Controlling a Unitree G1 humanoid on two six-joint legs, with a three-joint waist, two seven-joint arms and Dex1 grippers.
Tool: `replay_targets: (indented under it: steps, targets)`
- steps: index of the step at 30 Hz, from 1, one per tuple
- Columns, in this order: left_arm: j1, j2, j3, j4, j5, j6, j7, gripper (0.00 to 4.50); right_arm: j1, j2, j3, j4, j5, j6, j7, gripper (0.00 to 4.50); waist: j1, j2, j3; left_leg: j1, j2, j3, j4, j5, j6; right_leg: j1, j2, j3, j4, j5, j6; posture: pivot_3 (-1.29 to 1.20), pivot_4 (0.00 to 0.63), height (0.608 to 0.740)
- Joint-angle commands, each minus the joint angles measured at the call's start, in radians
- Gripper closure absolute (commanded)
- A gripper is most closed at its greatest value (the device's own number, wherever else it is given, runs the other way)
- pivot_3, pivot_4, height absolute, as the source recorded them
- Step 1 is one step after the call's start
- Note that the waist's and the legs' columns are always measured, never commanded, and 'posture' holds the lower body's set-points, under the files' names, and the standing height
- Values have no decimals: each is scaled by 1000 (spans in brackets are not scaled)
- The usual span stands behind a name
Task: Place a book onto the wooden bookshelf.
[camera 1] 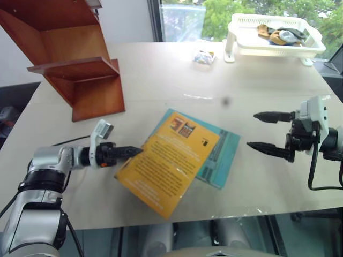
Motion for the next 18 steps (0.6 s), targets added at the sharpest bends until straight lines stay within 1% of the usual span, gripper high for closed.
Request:
replay_targets:
  steps: [1, 3, 4, 6, 7, 10, 14, 18]
  targets:
    - [-11, 21, -41, 8, -39, 5, -11, 945, 8, -2, -18, -28, 1, -17, -8, 0, 0, 0, 0, 0, 0, 0, 0, 0, 0, 0, 0, 0, 0, 0, 0, 0, 150, 740]
    - [-1, 29, -60, 0, -53, 8, -11, 1765, 16, -3, -22, -32, 0, -18, -13, 0, 0, 0, 0, -1, 0, 0, 1, 0, 0, 0, 0, 0, 0, 0, 0, 0, 150, 740]
    - [7, 35, -69, -8, -61, 8, -11, 2268, 20, -4, -24, -32, -1, -19, -14, 0, 0, 0, 0, -1, 0, -1, 1, 0, 0, 0, 0, 0, 0, 0, 0, 0, 150, 740]
    - [24, 46, -83, -24, -77, 8, -11, 3132, 25, -4, -25, -33, -2, -22, -16, 0, 0, 0, 0, -1, 1, -1, 2, 0, 0, 0, 0, 0, 0, 0, 0, 0, 150, 740]
    - [31, 51, -86, -31, -85, 7, -11, 3677, 27, -4, -24, -33, -3, -24, -16, 0, 0, 0, 0, -1, 1, -1, 2, 0, 0, 0, 0, 0, 0, 0, 0, 0, 150, 740]
    - [40, 59, -85, -34, -96, 6, -11, 4439, 21, -5, -18, -26, -7, -27, -16, 0, 0, 0, 0, -1, 1, -1, 2, 0, 0, 0, 0, -1, 1, 0, 0, 0, 150, 740]
    - [53, 64, -63, -45, -113, 12, -11, 4490, 3, -6, -6, -10, -13, -33, -12, 0, 0, 0, 0, -1, 1, -1, 3, 0, 0, 0, 0, -1, 1, 0, 0, 0, 150, 740]
    - [72, 60, 27, -81, -150, 40, -9, 4490, -10, -7, 2, 2, -18, -37, -5, 0, -1, 0, 0, -1, 1, -1, 3, 0, 1, 0, 0, -1, 1, 0, 0, 0, 150, 740]
